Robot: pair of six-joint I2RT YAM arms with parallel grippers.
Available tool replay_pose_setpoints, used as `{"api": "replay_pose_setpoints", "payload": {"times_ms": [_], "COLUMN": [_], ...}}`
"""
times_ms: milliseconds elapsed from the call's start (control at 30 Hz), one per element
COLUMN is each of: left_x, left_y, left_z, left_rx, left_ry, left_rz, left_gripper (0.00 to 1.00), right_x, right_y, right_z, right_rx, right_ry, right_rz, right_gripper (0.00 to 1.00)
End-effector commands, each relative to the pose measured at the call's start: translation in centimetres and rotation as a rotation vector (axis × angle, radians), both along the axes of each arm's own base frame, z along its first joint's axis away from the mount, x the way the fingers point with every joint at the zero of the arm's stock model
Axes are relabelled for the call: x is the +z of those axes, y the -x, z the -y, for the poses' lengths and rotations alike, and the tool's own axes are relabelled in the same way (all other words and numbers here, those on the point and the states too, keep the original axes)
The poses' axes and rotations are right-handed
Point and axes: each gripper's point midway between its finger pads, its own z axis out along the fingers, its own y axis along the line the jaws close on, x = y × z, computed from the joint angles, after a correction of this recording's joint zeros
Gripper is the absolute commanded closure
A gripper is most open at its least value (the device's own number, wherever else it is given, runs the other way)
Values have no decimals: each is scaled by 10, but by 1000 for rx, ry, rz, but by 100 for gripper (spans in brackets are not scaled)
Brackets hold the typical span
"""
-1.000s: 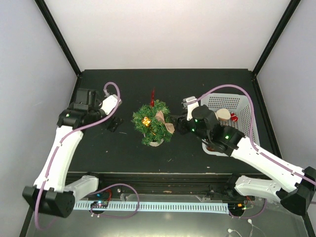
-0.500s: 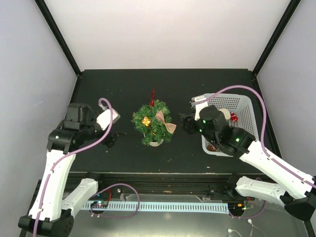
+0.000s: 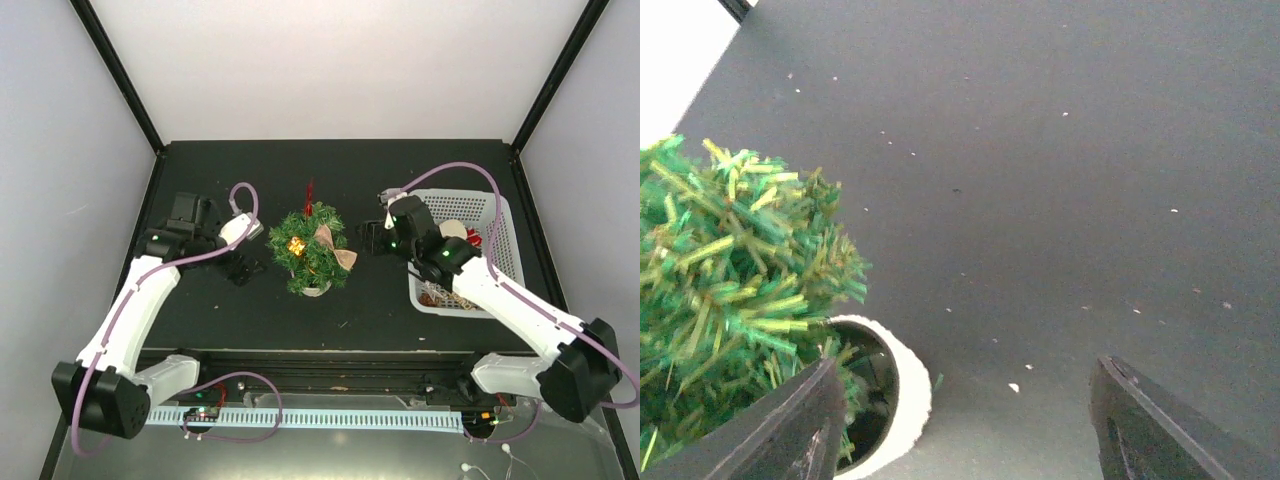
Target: Decorate the small christmas tree
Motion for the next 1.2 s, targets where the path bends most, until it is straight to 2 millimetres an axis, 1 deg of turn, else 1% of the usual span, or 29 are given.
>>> {"api": "replay_pose_setpoints", "payload": {"times_ms": [0, 133, 233, 300, 333, 400, 533, 767, 1000, 1167], "left_x": [-2, -15, -19, -19, -17, -22, -20, -22, -20, -18], "left_y": [-30, -48, -56, -62, -65, -72, -81, -97, -111, -122], "left_z": [8, 7, 8, 8, 8, 8, 8, 7, 7, 7], "left_rx": [-4, 11, 8, 13, 15, 19, 28, 46, 63, 70], "left_ry": [14, -13, -22, -27, -27, -33, -36, -51, -52, -61], "left_rz": [39, 23, 31, 40, 50, 40, 52, 65, 75, 81], "left_gripper": [1, 1, 1, 1, 1, 1, 1, 1, 1, 1], "right_x": [9, 13, 15, 11, 11, 10, 7, -2, -18, -21], "right_y": [-21, -38, -45, -47, -45, -42, -33, -8, 5, 16], "right_z": [-21, -35, -51, -61, -66, -72, -73, -81, -74, -74], "right_rx": [46, 119, 206, 255, 288, 325, 351, 395, 379, 387], "right_ry": [-168, -275, -331, -349, -364, -384, -391, -347, -352, -362], "right_rz": [-20, -50, -85, -115, -124, -138, -151, -167, -198, -209], "right_gripper": [33, 34, 34, 35, 36, 38, 40, 41, 43, 45]}}
